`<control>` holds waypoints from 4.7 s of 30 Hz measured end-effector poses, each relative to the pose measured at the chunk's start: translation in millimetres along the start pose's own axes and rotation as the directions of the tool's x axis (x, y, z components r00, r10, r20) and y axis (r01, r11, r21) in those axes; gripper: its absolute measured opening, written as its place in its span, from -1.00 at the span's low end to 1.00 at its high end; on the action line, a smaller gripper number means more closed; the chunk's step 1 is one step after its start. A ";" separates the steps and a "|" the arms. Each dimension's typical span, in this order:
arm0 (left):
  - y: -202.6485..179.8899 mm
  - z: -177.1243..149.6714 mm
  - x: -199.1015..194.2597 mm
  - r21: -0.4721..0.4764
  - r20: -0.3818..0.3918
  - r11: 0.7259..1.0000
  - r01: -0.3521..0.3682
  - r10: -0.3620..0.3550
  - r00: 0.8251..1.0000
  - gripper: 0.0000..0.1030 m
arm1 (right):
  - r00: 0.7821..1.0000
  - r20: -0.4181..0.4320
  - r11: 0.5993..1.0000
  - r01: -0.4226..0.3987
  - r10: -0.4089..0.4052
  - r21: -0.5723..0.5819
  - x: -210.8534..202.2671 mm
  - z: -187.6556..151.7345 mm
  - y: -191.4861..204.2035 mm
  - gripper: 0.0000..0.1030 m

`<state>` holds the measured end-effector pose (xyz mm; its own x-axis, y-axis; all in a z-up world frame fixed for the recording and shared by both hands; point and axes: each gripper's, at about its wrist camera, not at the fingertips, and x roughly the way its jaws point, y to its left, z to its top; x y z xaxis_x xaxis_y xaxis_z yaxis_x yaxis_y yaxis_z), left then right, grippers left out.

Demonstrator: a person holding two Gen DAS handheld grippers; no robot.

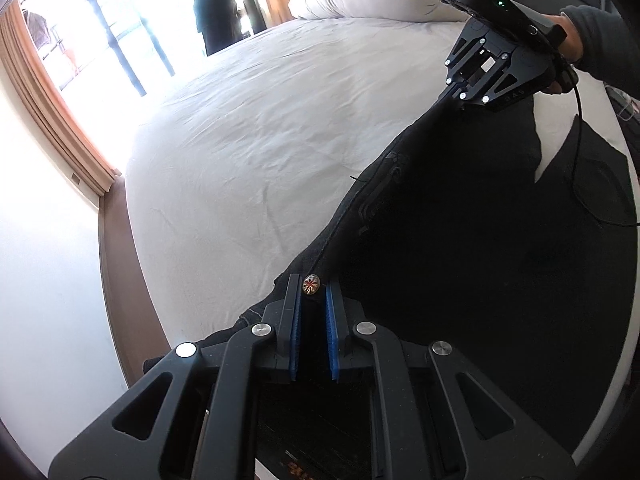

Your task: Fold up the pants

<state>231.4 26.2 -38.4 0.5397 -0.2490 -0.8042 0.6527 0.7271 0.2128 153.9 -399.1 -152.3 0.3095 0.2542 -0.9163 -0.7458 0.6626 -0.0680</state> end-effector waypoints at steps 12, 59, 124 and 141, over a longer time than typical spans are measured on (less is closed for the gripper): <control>-93.0 -76.0 -55.0 0.040 -0.051 0.993 0.115 -0.112 0.992 -0.82 | 0.999 0.049 0.999 0.000 -0.002 0.046 -53.8 -99.7 103.7 -0.90; -199.9 -179.9 -83.2 0.357 -0.133 0.919 0.169 -0.129 0.983 -0.83 | 0.956 -0.035 0.955 0.291 -0.290 0.050 18.5 -159.8 230.9 -0.90; -251.3 -8.7 61.3 -0.129 -0.091 0.936 0.328 -0.341 0.936 0.03 | 0.904 -0.226 0.507 0.396 -0.363 0.766 26.3 -137.1 -86.7 0.22; -249.5 -11.4 58.3 -0.135 -0.070 0.934 0.329 -0.341 0.938 0.03 | 0.941 -0.139 0.386 0.257 -0.309 0.886 10.2 -163.4 -115.9 -0.87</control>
<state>94.0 -162.5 -144.7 0.2461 -0.4362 -0.8655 0.7159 0.6838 -0.1410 147.1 -588.4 -218.3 0.4399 -0.0633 -0.8958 0.3146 0.9452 0.0877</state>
